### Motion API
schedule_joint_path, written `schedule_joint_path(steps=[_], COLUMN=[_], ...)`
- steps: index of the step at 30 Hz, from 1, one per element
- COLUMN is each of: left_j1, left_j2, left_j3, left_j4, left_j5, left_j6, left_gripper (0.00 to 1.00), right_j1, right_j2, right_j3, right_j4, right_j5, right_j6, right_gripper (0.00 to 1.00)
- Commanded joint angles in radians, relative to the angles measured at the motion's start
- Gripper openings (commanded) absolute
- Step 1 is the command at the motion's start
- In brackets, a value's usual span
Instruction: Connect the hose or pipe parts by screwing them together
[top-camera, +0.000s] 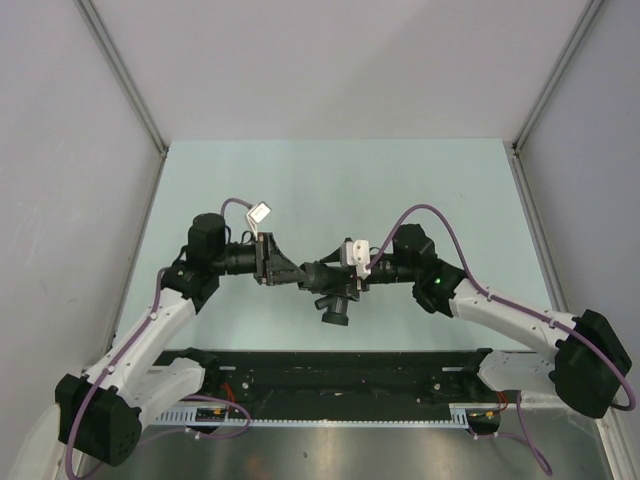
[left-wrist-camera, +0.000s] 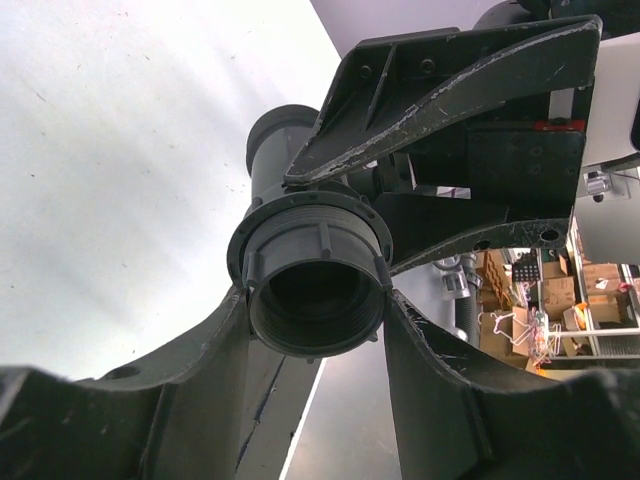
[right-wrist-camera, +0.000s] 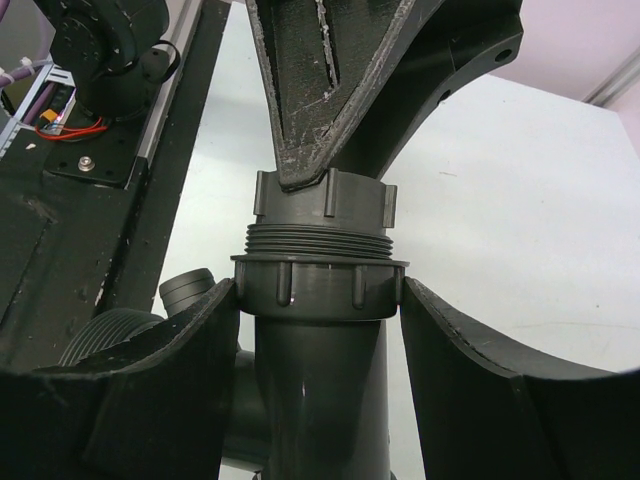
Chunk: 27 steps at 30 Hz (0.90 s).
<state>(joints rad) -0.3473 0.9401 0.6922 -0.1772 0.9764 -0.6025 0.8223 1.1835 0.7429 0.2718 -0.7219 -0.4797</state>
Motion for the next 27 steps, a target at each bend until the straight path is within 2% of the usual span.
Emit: schedule_joint_path(steps=[1, 21, 27], left_j1=[-0.013, -0.035, -0.035], left_j2=[0.003, 0.043, 0.069], left_j3=[-0.013, -0.025, -0.013], left_j4=[0.059, 0.056, 0.038], left_j5=[-0.031, -0.091, -0.125], left_j6=[0.021, 0.116, 0.076], left_gripper=[0.00, 0.01, 0.00], right_j1=[0.020, 0.012, 0.008], right_j2=[0.001, 0.067, 0.073], right_j3=[0.030, 0.052, 0.053], right_j4=[0.112, 0.121, 0.075], right_j5=[-0.016, -0.031, 0.009], right_j6=[0.047, 0.095, 0.073], right_gripper=[0.36, 0.31, 0.29])
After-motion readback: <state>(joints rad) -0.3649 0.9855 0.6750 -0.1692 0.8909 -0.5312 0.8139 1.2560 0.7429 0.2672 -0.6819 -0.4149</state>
